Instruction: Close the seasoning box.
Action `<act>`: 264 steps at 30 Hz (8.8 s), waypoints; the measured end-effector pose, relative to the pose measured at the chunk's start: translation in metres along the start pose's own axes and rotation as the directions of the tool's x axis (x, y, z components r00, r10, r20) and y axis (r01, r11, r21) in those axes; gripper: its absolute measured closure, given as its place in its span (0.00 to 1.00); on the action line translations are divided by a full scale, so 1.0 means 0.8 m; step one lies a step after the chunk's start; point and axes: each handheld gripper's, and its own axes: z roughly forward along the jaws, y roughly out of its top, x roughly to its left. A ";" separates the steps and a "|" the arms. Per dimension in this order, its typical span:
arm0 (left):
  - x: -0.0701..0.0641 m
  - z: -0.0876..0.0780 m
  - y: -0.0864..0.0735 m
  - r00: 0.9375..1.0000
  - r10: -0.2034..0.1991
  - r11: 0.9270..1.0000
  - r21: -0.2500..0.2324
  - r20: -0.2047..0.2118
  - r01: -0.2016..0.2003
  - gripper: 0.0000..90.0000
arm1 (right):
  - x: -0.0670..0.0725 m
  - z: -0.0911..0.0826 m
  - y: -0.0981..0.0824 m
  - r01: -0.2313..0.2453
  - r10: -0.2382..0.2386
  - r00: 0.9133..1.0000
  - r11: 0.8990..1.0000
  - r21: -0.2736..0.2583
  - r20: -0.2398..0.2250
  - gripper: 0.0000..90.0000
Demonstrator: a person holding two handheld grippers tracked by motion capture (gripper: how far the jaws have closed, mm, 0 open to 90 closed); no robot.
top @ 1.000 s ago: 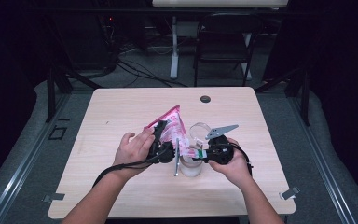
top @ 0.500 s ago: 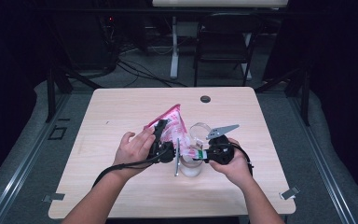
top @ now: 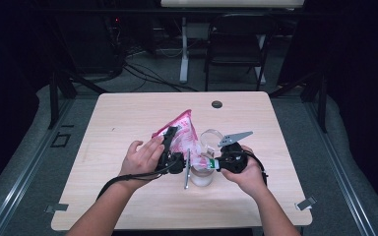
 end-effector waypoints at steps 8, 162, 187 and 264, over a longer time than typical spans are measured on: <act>-0.002 -0.001 -0.002 1.000 -0.001 1.000 0.001 -0.006 0.001 0.77 | -0.001 0.000 0.000 0.000 0.000 1.000 1.000 0.003 0.004 1.00; -0.016 0.005 0.007 1.000 0.012 0.999 0.032 0.009 -0.012 0.81 | 0.018 -0.012 0.005 0.157 -0.143 0.982 0.981 -0.114 0.121 0.72; -0.012 0.006 0.004 1.000 0.010 1.000 0.016 -0.016 -0.010 0.81 | 0.017 -0.007 0.002 0.116 -0.114 0.993 0.991 -0.067 0.045 1.00; -0.004 -0.002 0.011 0.999 0.031 1.000 0.002 -0.035 -0.031 0.81 | 0.011 0.005 -0.002 0.076 -0.075 0.996 0.997 -0.024 0.041 1.00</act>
